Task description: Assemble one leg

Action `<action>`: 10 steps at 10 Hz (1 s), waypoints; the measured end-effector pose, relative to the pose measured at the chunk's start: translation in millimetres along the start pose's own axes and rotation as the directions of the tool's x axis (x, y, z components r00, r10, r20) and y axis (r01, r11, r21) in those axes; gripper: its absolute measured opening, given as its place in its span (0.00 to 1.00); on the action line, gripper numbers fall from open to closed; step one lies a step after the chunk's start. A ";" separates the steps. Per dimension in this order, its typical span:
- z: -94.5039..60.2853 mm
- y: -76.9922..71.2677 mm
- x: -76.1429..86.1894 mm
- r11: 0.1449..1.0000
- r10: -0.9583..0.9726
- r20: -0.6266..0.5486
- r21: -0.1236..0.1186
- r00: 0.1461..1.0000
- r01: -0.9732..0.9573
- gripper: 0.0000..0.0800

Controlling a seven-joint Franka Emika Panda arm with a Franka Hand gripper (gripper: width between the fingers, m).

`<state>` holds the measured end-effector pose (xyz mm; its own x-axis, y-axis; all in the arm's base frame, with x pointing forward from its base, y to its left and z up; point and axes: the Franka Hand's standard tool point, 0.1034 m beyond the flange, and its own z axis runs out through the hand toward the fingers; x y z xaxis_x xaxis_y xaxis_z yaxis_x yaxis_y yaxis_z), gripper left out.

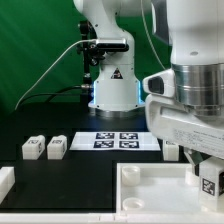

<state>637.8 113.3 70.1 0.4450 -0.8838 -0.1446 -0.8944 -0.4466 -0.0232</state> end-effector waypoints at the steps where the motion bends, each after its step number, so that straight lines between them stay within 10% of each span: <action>1: -0.4 0.6 1.6 0.978 0.209 0.026 0.007 0.978 -0.209 0.36; 5: 0.9 0.2 -0.3 0.879 0.475 0.081 0.002 0.876 -0.476 0.36; 6: 1.3 0.5 -0.4 0.892 0.451 0.080 0.004 0.889 -0.452 0.50; 10: -2.4 4.7 -17.0 0.996 -0.087 0.037 0.040 0.996 0.086 0.80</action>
Offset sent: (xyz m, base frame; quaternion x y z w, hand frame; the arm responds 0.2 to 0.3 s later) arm 0.0000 0.0000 0.0000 0.0000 0.0000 0.1790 0.9838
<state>626.1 125.9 74.9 0.5193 -0.8358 -0.1784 -0.8541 -0.5147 -0.0748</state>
